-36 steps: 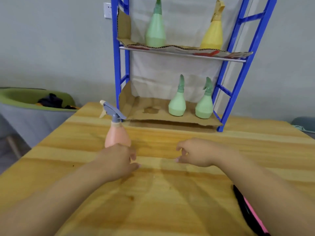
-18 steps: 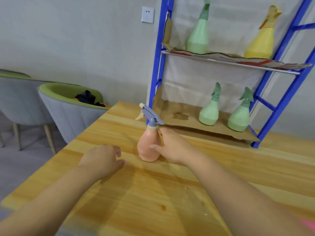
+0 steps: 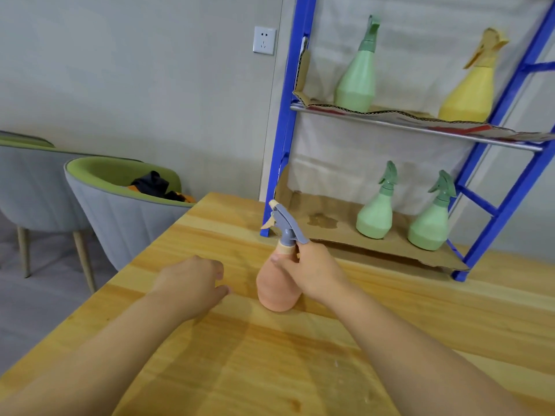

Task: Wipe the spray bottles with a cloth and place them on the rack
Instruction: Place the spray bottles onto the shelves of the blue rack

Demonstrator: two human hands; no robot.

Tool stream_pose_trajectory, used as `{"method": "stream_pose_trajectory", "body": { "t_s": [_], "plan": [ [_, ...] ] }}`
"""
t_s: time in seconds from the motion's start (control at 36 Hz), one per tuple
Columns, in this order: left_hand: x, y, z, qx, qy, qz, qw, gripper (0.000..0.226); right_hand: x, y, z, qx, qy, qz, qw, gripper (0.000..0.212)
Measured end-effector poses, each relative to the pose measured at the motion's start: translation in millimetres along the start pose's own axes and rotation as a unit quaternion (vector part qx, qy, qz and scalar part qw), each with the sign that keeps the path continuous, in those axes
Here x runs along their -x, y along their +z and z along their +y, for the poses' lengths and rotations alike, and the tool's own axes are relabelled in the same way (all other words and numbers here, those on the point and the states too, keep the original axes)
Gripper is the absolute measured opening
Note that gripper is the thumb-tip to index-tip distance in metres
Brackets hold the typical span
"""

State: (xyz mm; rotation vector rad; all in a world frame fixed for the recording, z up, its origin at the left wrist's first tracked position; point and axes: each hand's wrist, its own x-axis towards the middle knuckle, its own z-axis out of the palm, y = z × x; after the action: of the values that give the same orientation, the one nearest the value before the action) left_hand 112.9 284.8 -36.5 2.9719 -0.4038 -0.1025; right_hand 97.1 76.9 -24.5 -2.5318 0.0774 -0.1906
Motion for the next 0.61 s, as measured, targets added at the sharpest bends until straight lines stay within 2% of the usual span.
{"method": "stream_pose_trajectory", "body": {
  "t_s": [0.11, 0.19, 0.42, 0.61],
  "plan": [
    [-13, -3, 12, -0.006, 0.02, -0.007, 1.0, 0.035, -6, -18, 11, 0.108, 0.026, 0.024, 0.994, 0.044],
    [-24, -6, 20, -0.015, 0.039, -0.01, 0.999, 0.035, -12, -34, 20, 0.166, 0.033, 0.054, 0.984, 0.045],
    [-67, -23, 41, -0.042, 0.072, 0.006, 0.996, 0.035, -58, -78, 36, 0.181, 0.063, 0.164, 0.968, 0.054],
    [-100, -38, 56, -0.074, 0.095, 0.011, 0.993, 0.038, -116, -89, 42, 0.195, 0.096, 0.188, 0.958, 0.043]
  ]
}}
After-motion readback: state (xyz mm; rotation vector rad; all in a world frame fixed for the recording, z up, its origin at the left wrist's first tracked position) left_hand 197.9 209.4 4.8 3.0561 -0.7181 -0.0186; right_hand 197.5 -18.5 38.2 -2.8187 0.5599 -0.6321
